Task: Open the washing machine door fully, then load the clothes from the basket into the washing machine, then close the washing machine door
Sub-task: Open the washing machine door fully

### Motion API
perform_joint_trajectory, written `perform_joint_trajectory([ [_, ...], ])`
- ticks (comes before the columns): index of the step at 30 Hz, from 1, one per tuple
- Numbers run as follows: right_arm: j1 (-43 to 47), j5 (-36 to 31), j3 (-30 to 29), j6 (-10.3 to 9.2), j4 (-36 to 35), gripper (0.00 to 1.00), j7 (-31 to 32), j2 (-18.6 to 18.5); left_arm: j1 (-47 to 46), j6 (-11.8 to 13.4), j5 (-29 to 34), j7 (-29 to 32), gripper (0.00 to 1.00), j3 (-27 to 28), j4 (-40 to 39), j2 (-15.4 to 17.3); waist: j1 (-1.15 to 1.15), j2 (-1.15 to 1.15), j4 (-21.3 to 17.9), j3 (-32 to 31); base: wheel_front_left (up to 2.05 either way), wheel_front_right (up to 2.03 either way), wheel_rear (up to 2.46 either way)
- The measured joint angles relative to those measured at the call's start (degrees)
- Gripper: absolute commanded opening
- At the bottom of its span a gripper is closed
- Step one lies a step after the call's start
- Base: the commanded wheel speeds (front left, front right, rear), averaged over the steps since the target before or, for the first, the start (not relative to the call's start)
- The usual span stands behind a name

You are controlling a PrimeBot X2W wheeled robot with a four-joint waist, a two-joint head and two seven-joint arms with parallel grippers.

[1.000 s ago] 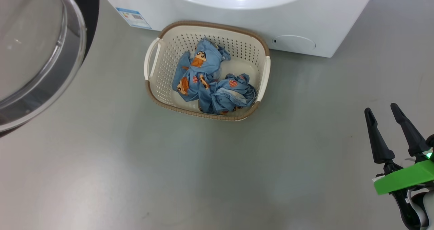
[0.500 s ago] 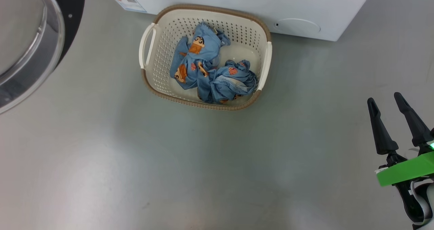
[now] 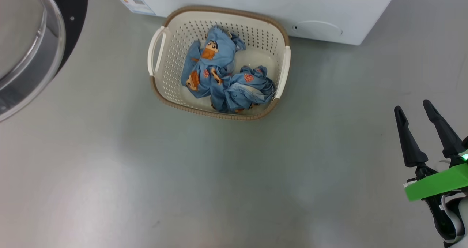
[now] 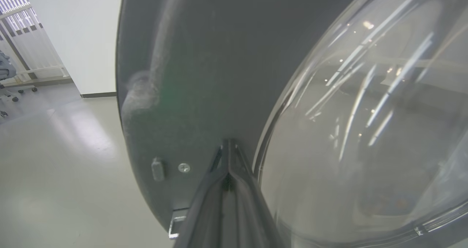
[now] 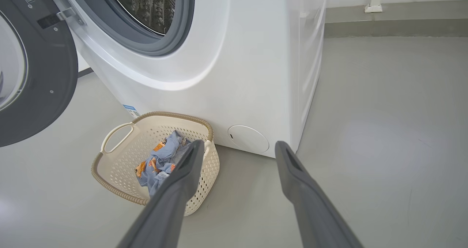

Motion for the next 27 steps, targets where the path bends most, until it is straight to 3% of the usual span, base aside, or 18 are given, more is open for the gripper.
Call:
perform_joint_trajectory([
  [9, 0.2, 0.0, 0.1, 0.00, 0.4, 1.00, 0.0, 1.1, 2.0, -2.8, 0.4, 0.0, 0.00, 0.3, -0.9, -0.7, 0.00, 0.00, -0.1, -3.8, 0.00, 0.00, 0.00],
  [17, 2.4, 0.0, 0.4, 0.00, 0.8, 1.00, 0.0, 1.9, 8.6, -6.1, -0.9, 0.0, 0.00, 0.2, -4.3, -4.9, 0.00, 0.00, 0.1, -8.3, 0.00, 0.00, 0.00],
  [22, 3.8, 0.1, 0.5, 0.00, 1.2, 1.00, 0.0, 2.4, 13.6, -6.5, -4.0, 0.0, 0.24, -5.8, -8.5, -7.3, 0.00, 0.00, 0.3, -11.2, 0.00, 0.00, 0.00],
  [24, 4.5, 0.1, 0.5, 0.00, 1.5, 1.00, 0.0, 2.6, 16.4, -6.5, -4.7, 0.0, 0.27, -8.5, -11.3, -7.9, 0.00, 0.00, 0.5, -12.4, 0.00, 0.00, 0.00],
  [27, 5.3, 0.1, 0.5, 0.00, 1.7, 1.00, 0.0, 2.9, 20.4, -6.6, -7.0, 0.0, 0.45, -11.7, -15.2, -8.9, 0.00, 0.00, 0.7, -14.0, 0.00, 0.00, 0.00],
])
